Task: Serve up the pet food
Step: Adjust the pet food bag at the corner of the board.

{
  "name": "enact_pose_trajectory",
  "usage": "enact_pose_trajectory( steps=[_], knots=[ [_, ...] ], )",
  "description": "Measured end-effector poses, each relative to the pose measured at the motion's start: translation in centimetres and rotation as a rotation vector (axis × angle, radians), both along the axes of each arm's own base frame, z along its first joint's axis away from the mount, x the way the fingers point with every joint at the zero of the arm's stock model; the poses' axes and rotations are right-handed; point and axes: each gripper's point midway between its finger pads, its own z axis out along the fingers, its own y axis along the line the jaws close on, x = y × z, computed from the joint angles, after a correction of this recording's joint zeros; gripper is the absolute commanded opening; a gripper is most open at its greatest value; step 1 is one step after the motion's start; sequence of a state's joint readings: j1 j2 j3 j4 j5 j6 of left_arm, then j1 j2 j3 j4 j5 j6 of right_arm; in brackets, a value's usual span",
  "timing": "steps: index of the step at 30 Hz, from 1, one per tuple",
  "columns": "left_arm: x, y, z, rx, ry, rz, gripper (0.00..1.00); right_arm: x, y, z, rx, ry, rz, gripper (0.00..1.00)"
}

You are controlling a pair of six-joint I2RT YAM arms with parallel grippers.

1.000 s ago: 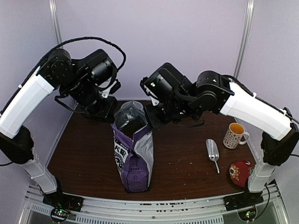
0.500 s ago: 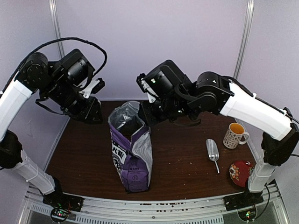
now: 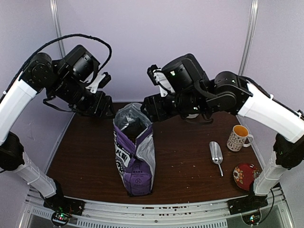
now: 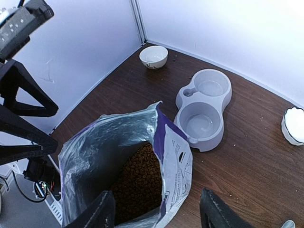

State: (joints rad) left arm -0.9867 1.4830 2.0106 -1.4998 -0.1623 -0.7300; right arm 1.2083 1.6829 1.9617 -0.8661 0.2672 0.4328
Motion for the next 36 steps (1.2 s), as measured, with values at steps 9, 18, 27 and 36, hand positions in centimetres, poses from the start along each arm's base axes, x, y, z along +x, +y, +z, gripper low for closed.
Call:
enact_pose_trajectory(
  steps=[9,18,27,36],
  knots=[
    [1.5,-1.8,-2.6,0.039,0.034,0.003,0.05,1.4,-5.3,0.6,0.034,-0.036,-0.085,0.67],
    [1.7,-0.8,-3.3,0.098,0.023,-0.004,0.00,2.4,-10.1,0.6,0.062,-0.059,-0.170,0.67],
    [2.5,3.8,-3.5,0.288,-0.008,0.015,0.00,2.9,-11.6,-0.1,0.060,-0.055,-0.207,0.67],
    [2.4,5.8,-3.3,0.357,-0.032,-0.016,0.00,3.1,-11.8,-0.5,0.054,-0.044,-0.219,0.67]
  ],
)
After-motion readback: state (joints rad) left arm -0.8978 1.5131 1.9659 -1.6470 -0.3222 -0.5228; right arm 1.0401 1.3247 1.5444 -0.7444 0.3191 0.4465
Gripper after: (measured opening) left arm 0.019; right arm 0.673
